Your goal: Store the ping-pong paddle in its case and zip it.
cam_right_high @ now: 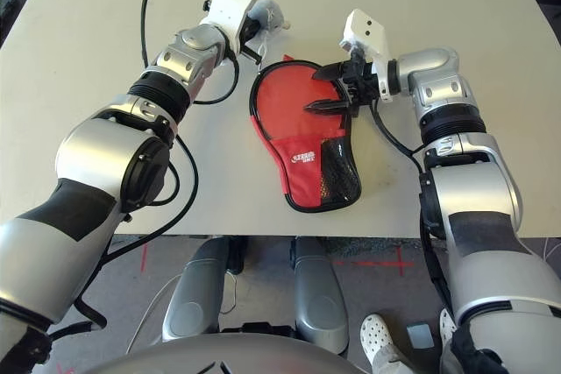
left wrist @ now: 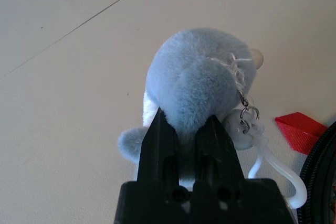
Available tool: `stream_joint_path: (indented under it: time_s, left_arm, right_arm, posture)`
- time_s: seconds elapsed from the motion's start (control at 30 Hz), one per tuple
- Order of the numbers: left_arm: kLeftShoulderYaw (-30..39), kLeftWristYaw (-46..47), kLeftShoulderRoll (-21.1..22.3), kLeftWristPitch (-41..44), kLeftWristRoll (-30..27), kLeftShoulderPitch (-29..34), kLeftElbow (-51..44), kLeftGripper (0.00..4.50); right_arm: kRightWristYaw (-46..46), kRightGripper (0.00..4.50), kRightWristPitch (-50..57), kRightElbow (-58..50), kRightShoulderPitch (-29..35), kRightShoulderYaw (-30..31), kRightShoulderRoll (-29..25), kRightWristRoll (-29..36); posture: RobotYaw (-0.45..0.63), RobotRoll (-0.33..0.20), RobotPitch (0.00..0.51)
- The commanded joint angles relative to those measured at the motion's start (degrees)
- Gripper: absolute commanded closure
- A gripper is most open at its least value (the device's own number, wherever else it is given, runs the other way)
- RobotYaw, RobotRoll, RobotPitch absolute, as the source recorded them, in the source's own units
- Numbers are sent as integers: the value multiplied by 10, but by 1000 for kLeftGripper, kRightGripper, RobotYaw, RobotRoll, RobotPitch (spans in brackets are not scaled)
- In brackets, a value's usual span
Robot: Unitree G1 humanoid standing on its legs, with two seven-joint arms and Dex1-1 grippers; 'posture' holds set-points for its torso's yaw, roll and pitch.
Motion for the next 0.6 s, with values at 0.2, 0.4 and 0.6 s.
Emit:
stream_joint_path:
  time_s: [0.2,0.4,0.6]
  left_arm:
    - [-4,0,-7,-2,10,7,-3,4393]
    - [2,14,-20,-9,8,-10,4,4393]
    - [13,38,-38,-16,5,-34,10,4393]
  right_arm:
    - [-11,0,-4,13,46,50,-2,-53]
    - [-13,0,13,4,63,66,-8,-70]
    - [-13,0,25,-19,86,75,-10,-74]
  posture:
    - [-9,0,295]
    - [-31,0,297]
    - [-60,0,303]
